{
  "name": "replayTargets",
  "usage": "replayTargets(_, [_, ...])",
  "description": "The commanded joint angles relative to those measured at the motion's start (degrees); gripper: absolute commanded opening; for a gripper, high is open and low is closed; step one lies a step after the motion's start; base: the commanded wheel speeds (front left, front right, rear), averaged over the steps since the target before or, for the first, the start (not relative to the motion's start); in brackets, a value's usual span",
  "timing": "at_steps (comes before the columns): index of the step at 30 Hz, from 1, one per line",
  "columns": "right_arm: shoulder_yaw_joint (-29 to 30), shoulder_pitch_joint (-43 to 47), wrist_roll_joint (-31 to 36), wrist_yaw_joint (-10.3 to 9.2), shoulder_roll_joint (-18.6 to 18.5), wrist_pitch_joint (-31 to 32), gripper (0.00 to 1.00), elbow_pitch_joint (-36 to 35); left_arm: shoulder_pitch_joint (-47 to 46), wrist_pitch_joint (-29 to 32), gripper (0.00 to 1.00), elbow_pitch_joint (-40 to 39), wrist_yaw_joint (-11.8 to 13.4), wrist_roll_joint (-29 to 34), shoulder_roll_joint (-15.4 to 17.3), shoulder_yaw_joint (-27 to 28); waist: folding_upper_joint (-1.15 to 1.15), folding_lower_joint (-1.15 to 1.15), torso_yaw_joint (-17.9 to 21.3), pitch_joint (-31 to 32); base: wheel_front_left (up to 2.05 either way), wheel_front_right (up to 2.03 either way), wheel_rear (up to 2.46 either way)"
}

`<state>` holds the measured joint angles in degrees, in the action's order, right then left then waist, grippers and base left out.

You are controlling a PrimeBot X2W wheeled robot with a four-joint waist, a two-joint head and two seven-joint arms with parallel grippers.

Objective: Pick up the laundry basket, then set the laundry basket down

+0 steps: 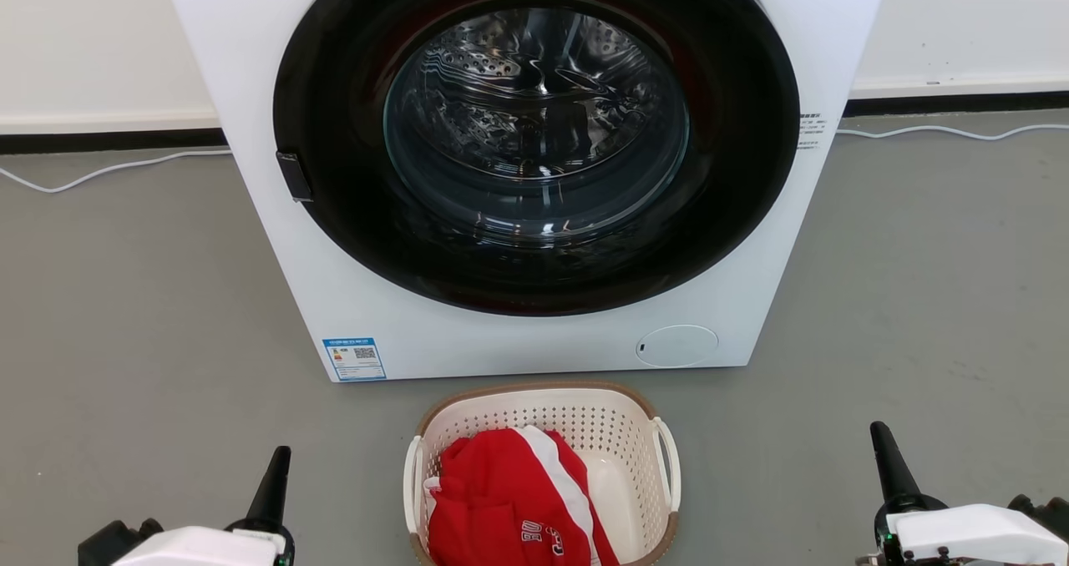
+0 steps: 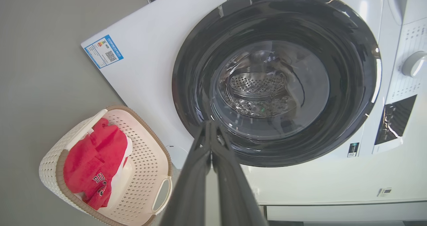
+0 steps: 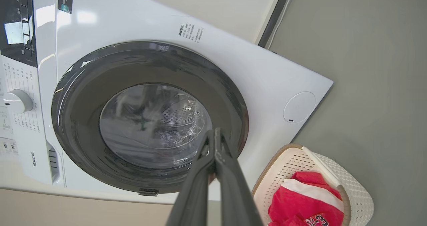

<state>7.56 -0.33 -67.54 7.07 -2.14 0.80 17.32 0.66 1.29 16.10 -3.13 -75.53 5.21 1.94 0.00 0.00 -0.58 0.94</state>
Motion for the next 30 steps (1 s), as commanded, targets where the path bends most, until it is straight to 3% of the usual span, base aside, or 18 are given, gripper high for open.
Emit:
replayTargets(1, [-0.8,-3.5,-1.9,0.32,-0.7,0.9,0.00,-1.9,-3.4,0.4,0.00,-1.7,-0.9,-1.4,0.1,1.8,0.00,0.00,0.0,0.0,0.00,0.00,0.00])
replayTargets(30, [-1.0,-5.8,-24.3,0.42,-0.7,5.6,0.00,-3.3,-6.8,5.2,0.00,-2.0,-4.3,-16.4,-2.3,4.6,0.00,0.00,0.6,-1.1,0.00,0.00,0.00])
